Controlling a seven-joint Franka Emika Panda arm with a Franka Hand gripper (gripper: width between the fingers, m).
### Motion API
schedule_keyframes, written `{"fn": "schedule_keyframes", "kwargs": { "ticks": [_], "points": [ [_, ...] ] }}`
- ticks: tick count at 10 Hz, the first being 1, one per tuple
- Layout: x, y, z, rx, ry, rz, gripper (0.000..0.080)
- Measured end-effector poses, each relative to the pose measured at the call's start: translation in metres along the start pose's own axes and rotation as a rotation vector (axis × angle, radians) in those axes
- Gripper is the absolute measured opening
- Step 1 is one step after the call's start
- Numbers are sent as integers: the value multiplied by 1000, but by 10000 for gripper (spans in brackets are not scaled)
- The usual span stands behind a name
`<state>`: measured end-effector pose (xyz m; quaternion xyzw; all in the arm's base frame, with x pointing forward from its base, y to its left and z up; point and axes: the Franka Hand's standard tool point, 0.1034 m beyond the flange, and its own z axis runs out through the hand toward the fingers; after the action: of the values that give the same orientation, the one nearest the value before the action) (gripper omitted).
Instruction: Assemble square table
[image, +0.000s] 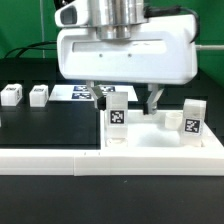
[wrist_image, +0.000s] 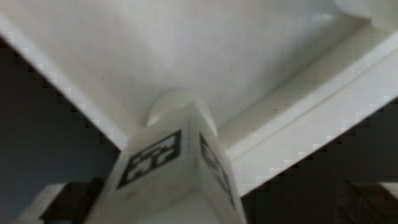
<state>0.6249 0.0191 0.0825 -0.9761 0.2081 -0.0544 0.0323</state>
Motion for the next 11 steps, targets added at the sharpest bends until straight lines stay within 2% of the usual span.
{"fn": "schedule_keyframes", "kwargs": {
  "ticks": [1, 2, 3, 4, 5, 6, 10, 11],
  "points": [
    [-3, -2, 3, -11, -2, -88, 649],
    [-3, -2, 3, -7, -4, -45, 601],
    [-3, -1, 3, -7, -4, -46, 601],
    [-3, -1, 3, -8, -4, -44, 426],
    [-1, 4, 3, -13, -2, 63, 426],
    [-1, 8, 4, -18, -4, 133, 303],
    [0, 9, 5, -13, -5, 355, 300],
    [0, 10, 6, 2, -7, 534, 299]
  ]
}}
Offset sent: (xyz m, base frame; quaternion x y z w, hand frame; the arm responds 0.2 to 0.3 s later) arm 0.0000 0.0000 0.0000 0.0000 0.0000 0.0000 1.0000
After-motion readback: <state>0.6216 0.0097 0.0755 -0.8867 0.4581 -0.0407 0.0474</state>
